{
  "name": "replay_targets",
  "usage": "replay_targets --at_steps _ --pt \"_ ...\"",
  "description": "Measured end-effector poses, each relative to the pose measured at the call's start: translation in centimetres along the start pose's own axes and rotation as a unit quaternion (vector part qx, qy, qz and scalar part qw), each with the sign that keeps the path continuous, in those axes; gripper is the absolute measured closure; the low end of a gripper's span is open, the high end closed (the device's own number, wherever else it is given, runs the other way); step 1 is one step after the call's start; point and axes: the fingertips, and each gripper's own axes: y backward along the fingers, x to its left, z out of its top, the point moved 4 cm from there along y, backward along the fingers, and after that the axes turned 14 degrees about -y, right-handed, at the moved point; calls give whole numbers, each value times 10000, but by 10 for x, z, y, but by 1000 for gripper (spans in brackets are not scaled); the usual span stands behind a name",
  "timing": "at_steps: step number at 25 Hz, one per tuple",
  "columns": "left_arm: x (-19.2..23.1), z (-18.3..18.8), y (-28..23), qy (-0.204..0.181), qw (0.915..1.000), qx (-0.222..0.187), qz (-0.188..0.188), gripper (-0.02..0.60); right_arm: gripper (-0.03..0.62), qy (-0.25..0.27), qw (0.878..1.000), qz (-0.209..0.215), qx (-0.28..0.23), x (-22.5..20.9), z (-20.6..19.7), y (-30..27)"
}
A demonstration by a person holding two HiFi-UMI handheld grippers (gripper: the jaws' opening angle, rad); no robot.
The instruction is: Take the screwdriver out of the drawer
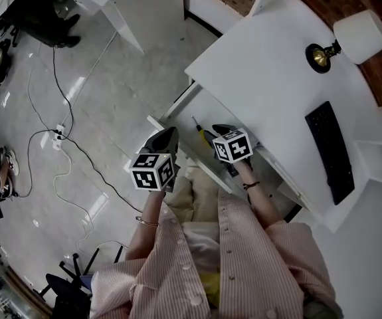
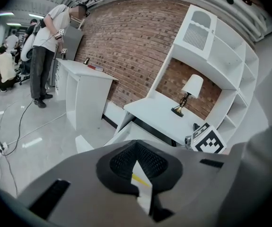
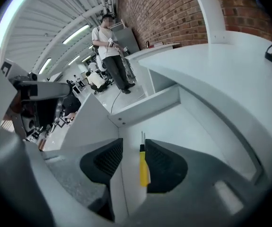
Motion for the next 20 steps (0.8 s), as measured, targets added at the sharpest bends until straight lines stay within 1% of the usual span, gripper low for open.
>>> replay_targets --at_steps 4,12,20 --pt "2 0 -12 33 9999 139 -39 583 454 162 9988 -151 436 -15 -11 -26" --pt "8 -6 -24 70 9993 347 -118 583 453 215 9939 -404 1003 -32 -34 -67" --pt "16 -7 -34 114 9990 398 -158 583 453 406 9889 -673 1261 -43 -47 -101"
